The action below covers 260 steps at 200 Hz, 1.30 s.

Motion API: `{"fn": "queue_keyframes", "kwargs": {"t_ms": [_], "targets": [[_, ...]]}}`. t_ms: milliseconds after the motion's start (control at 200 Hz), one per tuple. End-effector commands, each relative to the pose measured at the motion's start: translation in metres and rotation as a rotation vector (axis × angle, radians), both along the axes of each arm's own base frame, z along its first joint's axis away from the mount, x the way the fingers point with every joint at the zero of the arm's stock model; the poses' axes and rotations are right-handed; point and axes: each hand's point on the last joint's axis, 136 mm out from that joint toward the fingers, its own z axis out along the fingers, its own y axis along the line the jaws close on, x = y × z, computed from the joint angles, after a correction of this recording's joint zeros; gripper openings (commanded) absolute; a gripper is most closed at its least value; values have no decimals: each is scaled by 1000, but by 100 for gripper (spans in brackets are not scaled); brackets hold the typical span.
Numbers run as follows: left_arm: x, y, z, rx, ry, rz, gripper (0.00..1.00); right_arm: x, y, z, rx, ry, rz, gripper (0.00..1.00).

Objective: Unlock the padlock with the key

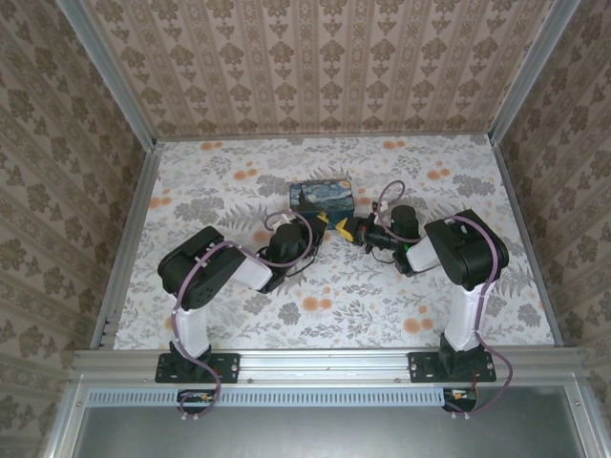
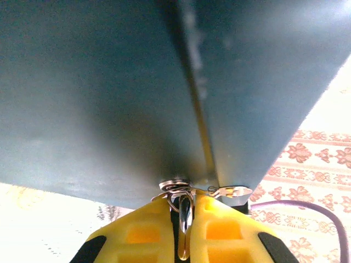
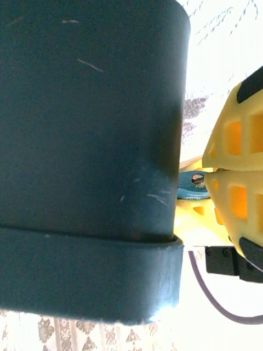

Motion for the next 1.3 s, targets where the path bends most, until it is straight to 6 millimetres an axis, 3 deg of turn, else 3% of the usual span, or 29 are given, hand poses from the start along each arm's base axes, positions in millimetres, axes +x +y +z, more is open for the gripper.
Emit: {"fn": "queue_keyframes", "kwargs": {"t_ms": [0, 80, 260, 365, 415, 520, 605, 860, 1120, 1295], "targets": [[-89, -69, 35, -162, -53, -485, 0, -1, 27, 44, 102, -127, 109, 0], [-92, -69, 38, -150, -82, -507, 0, -5, 25, 40, 96, -122, 119, 0], [-96, -69, 46, -145, -124, -549, 0, -12, 30, 52, 79, -206, 202, 0], [-97, -71, 44, -142, -123, -563, 0, -11, 29, 44, 15, -246, 245, 0], [-98, -70, 41, -139, -112, -556, 0, -7, 25, 35, -14, -226, 222, 0], [-94, -66, 37, -132, -104, -526, 0, -6, 24, 41, 45, -219, 177, 0], [-91, -66, 38, -137, -104, -507, 0, -11, 23, 34, 49, -184, 136, 0], [-87, -68, 63, -191, -122, -478, 0, -18, 18, 17, 2, -157, 30, 0], [-81, -71, 72, -214, -132, -452, 0, -18, 32, 43, 74, -115, -39, 0], [-82, -72, 71, -215, -124, -453, 0, -15, 30, 44, 80, -109, -55, 0]]}}
